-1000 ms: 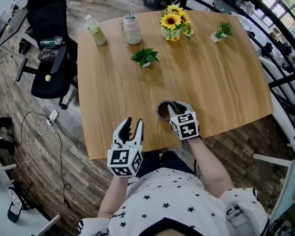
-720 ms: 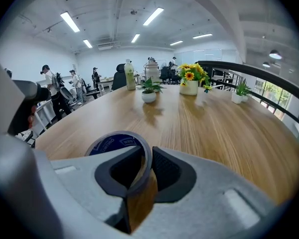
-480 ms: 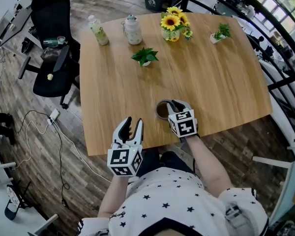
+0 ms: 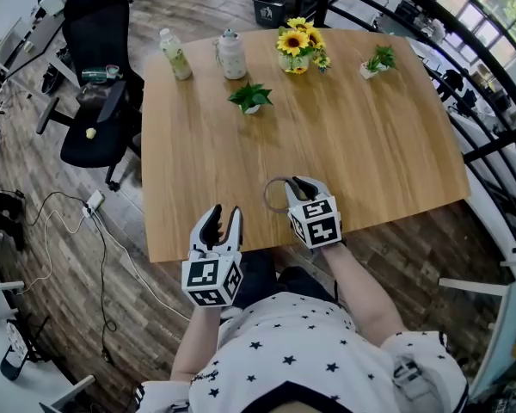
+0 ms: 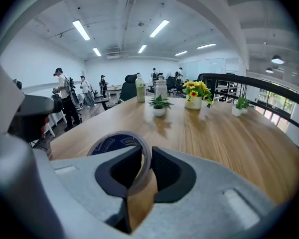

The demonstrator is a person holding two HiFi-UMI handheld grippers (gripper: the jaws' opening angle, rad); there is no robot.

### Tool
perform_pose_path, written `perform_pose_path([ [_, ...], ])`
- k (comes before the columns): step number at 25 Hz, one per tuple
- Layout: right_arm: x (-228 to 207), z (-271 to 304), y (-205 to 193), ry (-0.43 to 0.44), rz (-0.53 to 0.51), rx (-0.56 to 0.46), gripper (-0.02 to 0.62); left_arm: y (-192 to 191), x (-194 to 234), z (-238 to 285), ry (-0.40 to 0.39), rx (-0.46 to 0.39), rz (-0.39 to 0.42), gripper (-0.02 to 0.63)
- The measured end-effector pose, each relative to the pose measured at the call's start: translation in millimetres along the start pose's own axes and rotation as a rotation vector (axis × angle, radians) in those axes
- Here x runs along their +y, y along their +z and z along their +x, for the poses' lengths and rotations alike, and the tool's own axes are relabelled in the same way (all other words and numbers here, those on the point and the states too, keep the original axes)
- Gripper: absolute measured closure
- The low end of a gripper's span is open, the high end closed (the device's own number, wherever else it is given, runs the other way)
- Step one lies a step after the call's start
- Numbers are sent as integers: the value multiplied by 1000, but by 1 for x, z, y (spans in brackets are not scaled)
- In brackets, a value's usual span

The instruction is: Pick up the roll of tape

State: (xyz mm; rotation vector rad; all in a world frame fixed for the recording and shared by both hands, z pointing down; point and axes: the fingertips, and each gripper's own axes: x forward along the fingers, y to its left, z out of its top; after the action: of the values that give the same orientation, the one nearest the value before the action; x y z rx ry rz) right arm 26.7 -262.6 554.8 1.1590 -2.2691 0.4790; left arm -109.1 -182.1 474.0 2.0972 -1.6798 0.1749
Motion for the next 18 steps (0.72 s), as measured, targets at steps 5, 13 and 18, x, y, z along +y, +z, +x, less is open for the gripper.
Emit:
perform_pose_path([
  [5,12,-24,9,15,-9,-51,525,-1,-6,-17,13,-18,5,457],
  [13,29,-64,21,26,-24,-130,525,-4,-20,-44,20,-51,14,457],
  [18,41,-87,27,35,-34,-173,525,-5,-26,-61,23,-64,19,457],
])
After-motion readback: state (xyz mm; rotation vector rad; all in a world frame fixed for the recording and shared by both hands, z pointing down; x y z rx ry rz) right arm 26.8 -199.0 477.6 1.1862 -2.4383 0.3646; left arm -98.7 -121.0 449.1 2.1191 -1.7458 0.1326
